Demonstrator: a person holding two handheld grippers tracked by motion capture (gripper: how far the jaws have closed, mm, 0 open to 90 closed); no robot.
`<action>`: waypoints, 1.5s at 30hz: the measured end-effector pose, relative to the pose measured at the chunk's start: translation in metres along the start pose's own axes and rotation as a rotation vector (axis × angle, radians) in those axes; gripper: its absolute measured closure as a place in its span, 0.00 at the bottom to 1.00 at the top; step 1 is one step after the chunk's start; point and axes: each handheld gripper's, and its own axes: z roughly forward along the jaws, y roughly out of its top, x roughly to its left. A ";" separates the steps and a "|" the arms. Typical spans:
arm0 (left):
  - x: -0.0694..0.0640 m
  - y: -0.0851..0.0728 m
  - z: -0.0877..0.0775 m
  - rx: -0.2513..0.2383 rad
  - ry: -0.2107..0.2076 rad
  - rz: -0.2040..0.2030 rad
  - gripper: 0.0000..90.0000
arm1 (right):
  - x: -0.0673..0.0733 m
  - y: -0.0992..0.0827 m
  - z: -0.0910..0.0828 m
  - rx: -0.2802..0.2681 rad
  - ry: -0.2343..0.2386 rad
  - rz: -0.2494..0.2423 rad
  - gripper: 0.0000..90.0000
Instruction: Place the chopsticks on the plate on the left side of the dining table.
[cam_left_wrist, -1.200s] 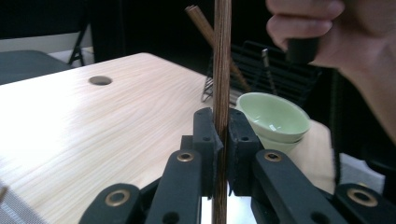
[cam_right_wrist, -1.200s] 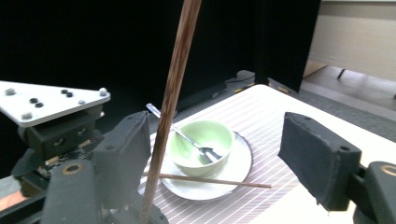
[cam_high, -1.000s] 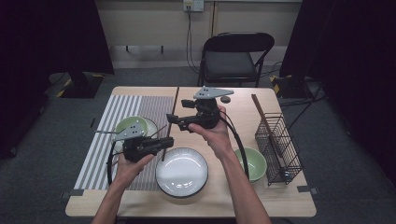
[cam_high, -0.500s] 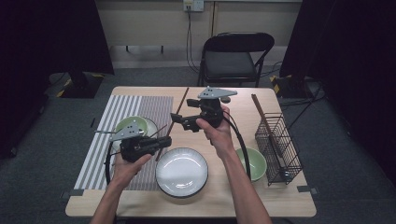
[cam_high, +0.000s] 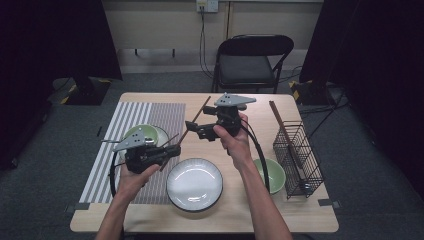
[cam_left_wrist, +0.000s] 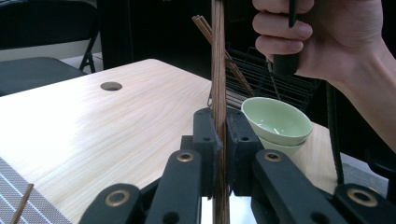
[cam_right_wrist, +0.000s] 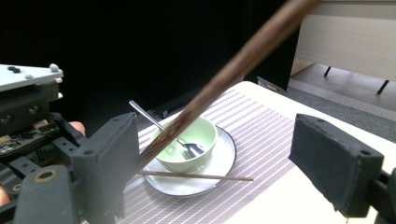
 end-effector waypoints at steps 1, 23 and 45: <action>0.000 0.000 0.000 -0.002 0.007 -0.005 0.94 | -0.001 0.000 0.000 0.000 0.000 0.001 0.17; 0.002 0.002 -0.005 -0.018 0.018 -0.002 0.94 | -0.011 -0.009 -0.001 0.012 -0.026 0.026 0.17; 0.003 0.002 -0.007 -0.023 0.007 -0.009 0.94 | -0.017 -0.016 -0.001 0.010 -0.034 0.042 0.17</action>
